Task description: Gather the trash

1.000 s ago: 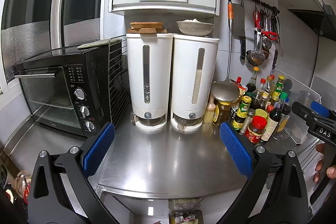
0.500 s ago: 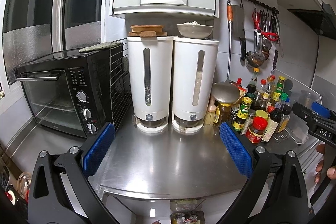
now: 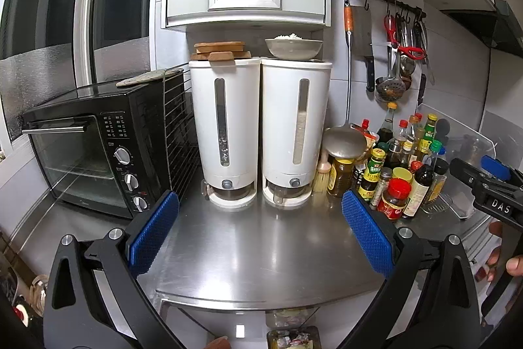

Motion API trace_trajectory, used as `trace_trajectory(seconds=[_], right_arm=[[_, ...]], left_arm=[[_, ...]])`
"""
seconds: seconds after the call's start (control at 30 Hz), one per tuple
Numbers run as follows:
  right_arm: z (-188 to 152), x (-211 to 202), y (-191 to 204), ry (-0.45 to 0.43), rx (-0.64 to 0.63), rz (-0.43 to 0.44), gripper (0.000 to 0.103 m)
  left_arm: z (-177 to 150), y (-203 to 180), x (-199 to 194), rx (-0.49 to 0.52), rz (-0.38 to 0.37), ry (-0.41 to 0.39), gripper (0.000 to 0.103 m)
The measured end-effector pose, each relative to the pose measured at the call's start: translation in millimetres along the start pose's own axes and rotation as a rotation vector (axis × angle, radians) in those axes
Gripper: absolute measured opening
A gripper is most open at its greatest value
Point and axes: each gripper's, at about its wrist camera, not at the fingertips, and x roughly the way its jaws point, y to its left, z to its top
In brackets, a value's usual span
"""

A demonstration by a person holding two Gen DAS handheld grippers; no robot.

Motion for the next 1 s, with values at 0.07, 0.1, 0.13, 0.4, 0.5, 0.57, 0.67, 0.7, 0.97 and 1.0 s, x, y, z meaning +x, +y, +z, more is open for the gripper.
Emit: trace_trajectory(seconds=[0.07, 0.1, 0.13, 0.4, 0.5, 0.57, 0.67, 0.7, 0.97, 1.0], right_arm=[[-0.6, -1.1, 0.4, -0.003, -0.001, 0.0, 0.1], [-0.9, -1.8, 0.6, -0.003, -0.002, -0.002, 0.1], [-0.6, -1.8, 1.0, -0.003, -0.004, -0.002, 0.1], [0.4, -2.5, 4.1, 0.0, -0.013, 0.007, 0.1], [0.1, -1.4, 3.9, 0.003, -0.012, 0.013, 0.1], [-0.6, -0.7, 4.0, 0.007, -0.01, 0.016, 0.1], [-1.2, 0.1, 3.7, 0.01, -0.01, 0.021, 0.1], [-1.3, 0.2, 4.1, 0.011, -0.011, 0.022, 0.1], [-2.4, 0.8, 7.4, 0.017, -0.023, 0.038, 0.1], [-2.4, 1.1, 8.1, 0.02, -0.025, 0.04, 0.1]], left_arm=[[0.3, 0.8, -1.6, -0.004, 0.013, -0.009, 0.095], [0.4, 1.3, -1.9, -0.004, 0.019, -0.011, 0.095], [0.3, 1.6, -2.1, -0.003, 0.021, -0.012, 0.095], [0.3, 6.8, 0.7, -0.051, 0.045, 0.015, 0.095], [0.0, 4.4, -3.2, -0.029, 0.092, -0.014, 0.095], [0.0, 3.8, -4.1, -0.028, 0.082, -0.015, 0.095], [-0.3, 3.0, -4.0, -0.026, 0.081, -0.009, 0.095], [-0.7, 2.6, -4.4, -0.023, 0.083, -0.009, 0.095], [-2.2, 4.9, -4.6, -0.037, 0.077, 0.008, 0.095], [-2.8, 5.0, -4.6, -0.036, 0.077, 0.011, 0.095]])
